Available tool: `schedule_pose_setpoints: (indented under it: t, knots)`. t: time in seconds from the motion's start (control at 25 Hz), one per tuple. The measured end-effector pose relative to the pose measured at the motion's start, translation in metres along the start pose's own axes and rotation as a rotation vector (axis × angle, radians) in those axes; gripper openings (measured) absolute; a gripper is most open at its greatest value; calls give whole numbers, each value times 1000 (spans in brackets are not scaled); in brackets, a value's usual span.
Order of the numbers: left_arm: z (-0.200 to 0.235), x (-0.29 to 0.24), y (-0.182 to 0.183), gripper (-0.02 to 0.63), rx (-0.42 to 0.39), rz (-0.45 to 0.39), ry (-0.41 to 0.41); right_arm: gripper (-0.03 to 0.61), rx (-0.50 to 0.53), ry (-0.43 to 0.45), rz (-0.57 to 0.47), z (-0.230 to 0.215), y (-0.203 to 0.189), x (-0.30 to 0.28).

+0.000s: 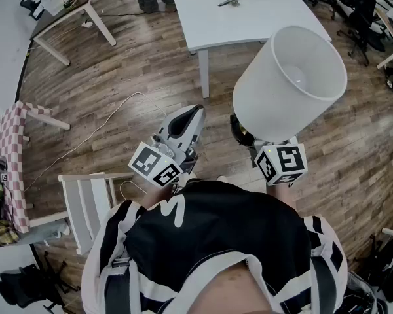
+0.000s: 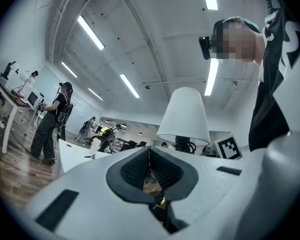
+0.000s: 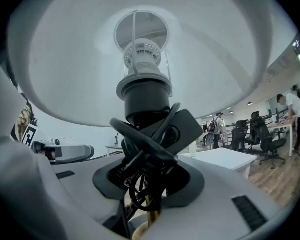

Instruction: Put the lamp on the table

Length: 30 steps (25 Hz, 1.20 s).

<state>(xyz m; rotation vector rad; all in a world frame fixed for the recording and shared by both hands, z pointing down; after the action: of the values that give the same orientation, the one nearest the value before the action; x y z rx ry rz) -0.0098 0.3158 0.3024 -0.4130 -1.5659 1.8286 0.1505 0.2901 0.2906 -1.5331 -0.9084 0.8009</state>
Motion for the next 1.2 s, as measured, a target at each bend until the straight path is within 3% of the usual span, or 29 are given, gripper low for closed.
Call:
schedule_pose_setpoints:
  t: [0.64, 1.2]
  knots:
    - [18, 17, 3, 8, 0, -5, 8, 149, -13, 5, 27, 17, -9, -16]
    - [59, 53, 15, 7, 7, -11, 17, 149, -6, -2, 21, 54, -11, -49]
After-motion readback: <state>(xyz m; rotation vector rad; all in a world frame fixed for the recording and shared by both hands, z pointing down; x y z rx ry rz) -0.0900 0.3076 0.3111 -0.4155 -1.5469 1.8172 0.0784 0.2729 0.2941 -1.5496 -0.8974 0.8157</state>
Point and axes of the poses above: the fingertips, and each gripper's own axes: x backward along the fingers, z to its left, y out of its top, the point moved 3 cm from there along x, backward along the fingers, and after that the axes turned 4 degrees about -x, right-handed, at the moved point
